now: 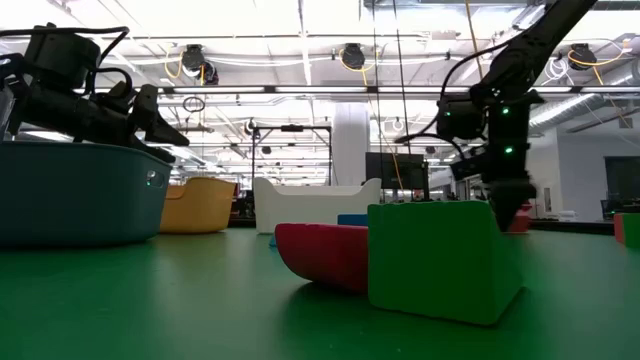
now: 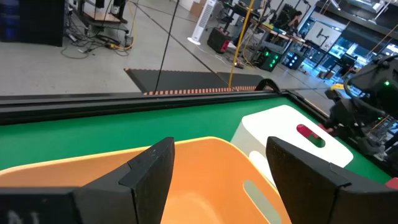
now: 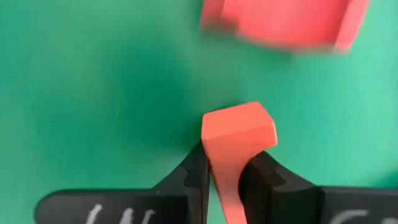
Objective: Sort & place blocks by color
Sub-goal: Put the top right pink block into the white bin
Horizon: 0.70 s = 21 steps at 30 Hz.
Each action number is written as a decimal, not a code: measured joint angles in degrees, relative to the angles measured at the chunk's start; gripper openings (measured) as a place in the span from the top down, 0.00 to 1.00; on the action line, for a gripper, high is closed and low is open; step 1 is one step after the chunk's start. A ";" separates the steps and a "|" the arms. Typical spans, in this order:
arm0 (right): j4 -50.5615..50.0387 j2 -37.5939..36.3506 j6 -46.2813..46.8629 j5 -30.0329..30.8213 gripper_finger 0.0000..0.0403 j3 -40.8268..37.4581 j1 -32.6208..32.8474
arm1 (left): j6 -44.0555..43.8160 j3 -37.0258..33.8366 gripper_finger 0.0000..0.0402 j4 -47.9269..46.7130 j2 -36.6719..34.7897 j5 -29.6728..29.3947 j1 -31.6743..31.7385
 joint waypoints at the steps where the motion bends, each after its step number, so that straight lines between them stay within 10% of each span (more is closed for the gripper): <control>1: -2.90 -0.68 0.39 -0.16 0.90 0.32 0.14 | 0.00 0.00 0.36 0.00 0.00 0.00 0.00; 9: -8.28 -12.42 8.37 -11.15 0.90 6.59 1.37 | 0.00 0.00 0.36 -0.02 0.02 0.00 0.00; 21: 46.90 -19.70 38.60 -31.35 0.90 5.07 5.87 | -0.01 0.00 0.36 0.00 0.02 0.00 0.02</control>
